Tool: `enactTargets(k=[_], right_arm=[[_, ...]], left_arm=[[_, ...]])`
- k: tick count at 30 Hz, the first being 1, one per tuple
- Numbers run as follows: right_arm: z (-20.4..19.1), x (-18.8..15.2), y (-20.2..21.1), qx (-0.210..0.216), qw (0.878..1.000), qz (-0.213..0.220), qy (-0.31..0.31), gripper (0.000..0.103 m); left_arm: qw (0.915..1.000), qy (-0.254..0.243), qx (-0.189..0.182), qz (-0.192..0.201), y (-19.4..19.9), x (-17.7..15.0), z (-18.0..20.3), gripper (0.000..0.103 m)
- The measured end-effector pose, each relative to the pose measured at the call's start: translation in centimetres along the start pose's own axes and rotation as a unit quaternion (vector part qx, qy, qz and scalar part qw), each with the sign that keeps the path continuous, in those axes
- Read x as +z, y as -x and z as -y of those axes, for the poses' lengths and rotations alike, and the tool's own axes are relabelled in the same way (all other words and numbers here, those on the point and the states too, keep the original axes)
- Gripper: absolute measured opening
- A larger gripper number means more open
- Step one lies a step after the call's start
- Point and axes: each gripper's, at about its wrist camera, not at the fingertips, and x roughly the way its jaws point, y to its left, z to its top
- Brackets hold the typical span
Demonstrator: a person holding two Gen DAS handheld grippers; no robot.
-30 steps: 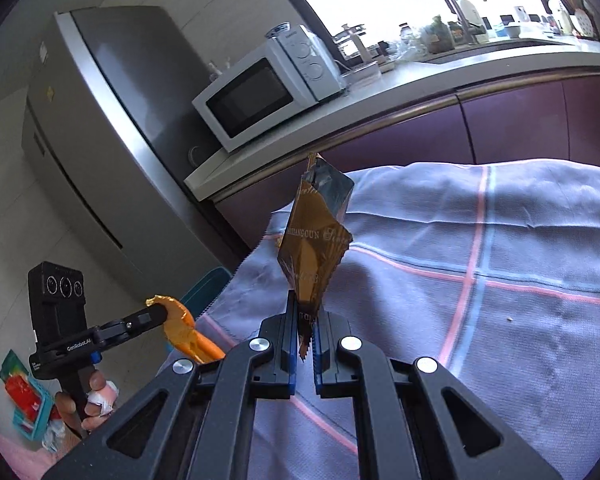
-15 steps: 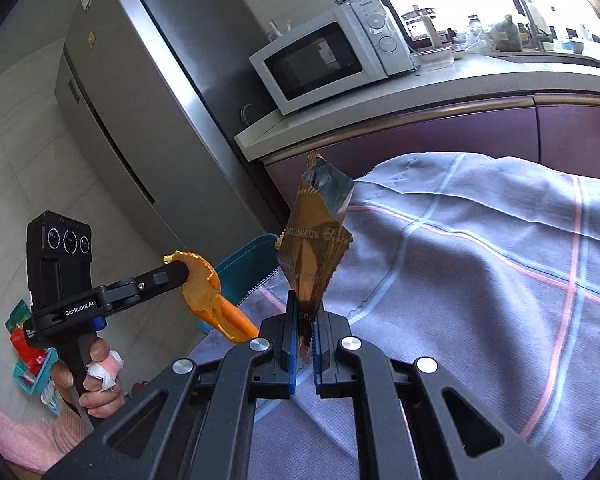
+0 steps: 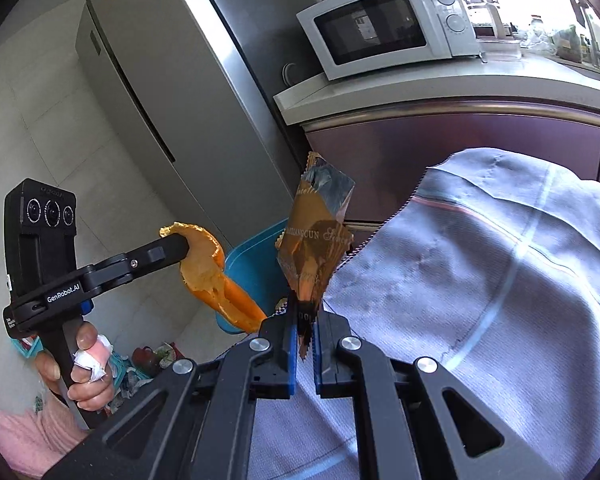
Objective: Collect trash
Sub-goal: 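Carry the gold wrapper and orange peel with both tools toward the teal bin, then open both tools to drop the peel and gold wrapper into the teal bin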
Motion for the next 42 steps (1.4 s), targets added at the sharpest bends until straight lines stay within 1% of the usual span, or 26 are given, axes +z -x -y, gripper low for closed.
enactTargets(k=[8, 16, 20, 23, 25, 29, 30, 31, 32, 34, 36, 37, 38, 39, 41, 42], right_arm=[[-1.9, 1.1, -5.0, 0.003, 0.999, -0.043, 0.030, 0.005], [-3.1, 1.6, -9.9, -0.011, 0.994, -0.093, 0.051, 0.005], [-3.8, 1.8, -12.6, -0.027, 0.990, -0.123, 0.060, 0.005], [-3.9, 2.0, -14.4, -0.026, 0.987, -0.147, 0.056, 0.006], [-3.9, 2.4, -15.1, -0.024, 0.987, -0.154, 0.051, 0.008], [-3.9, 2.6, -15.9, -0.022, 0.985, -0.166, 0.045, 0.015], [-3.8, 2.7, -16.1, -0.022, 0.984, -0.171, 0.043, 0.015], [-3.7, 2.7, -16.2, -0.021, 0.984, -0.175, 0.040, 0.017], [-3.7, 2.7, -16.1, -0.020, 0.984, -0.173, 0.038, 0.020], [-3.5, 2.7, -15.8, -0.018, 0.985, -0.167, 0.035, 0.021], [-3.4, 2.5, -15.2, -0.013, 0.987, -0.157, 0.029, 0.021], [-3.3, 2.4, -14.6, -0.012, 0.988, -0.149, 0.027, 0.022], [-3.2, 2.3, -14.0, -0.012, 0.990, -0.141, 0.025, 0.024], [-3.1, 2.2, -13.3, -0.010, 0.991, -0.130, 0.024, 0.026], [-3.0, 1.9, -11.4, -0.013, 0.994, -0.105, 0.023, 0.035], [-2.9, 1.7, -10.3, -0.015, 0.995, -0.091, 0.022, 0.037]], left_arm=[[0.9993, 0.018, 0.034, 0.003, -0.4, 0.4, -3.7, 0.006], [0.9969, 0.039, 0.068, 0.002, -1.9, 0.8, -7.7, 0.006], [0.9945, 0.055, 0.089, -0.005, -3.3, 0.6, -10.4, 0.006], [0.9925, 0.064, 0.103, -0.015, -4.5, 0.3, -11.9, 0.006], [0.9913, 0.071, 0.109, -0.024, -5.4, 0.0, -12.9, 0.006], [0.9888, 0.086, 0.116, -0.040, -7.0, -0.8, -14.5, 0.011], [0.9881, 0.088, 0.118, -0.044, -7.4, -1.0, -14.7, 0.013], [0.9879, 0.089, 0.118, -0.046, -7.6, -1.2, -14.9, 0.016], [0.9875, 0.091, 0.120, -0.048, -7.8, -1.3, -15.1, 0.021], [0.9875, 0.090, 0.120, -0.049, -8.0, -1.6, -15.0, 0.021], [0.9884, 0.085, 0.118, -0.045, -7.9, -1.7, -14.6, 0.025], [0.9889, 0.081, 0.118, -0.042, -7.7, -1.9, -14.3, 0.030], [0.9895, 0.076, 0.117, -0.037, -7.5, -1.9, -14.0, 0.035], [0.9904, 0.069, 0.115, -0.032, -7.1, -1.9, -13.4, 0.037], [0.9920, 0.054, 0.112, -0.021, -6.1, -2.0, -11.9, 0.047], [0.9929, 0.045, 0.109, -0.014, -5.6, -2.0, -11.1, 0.050]])
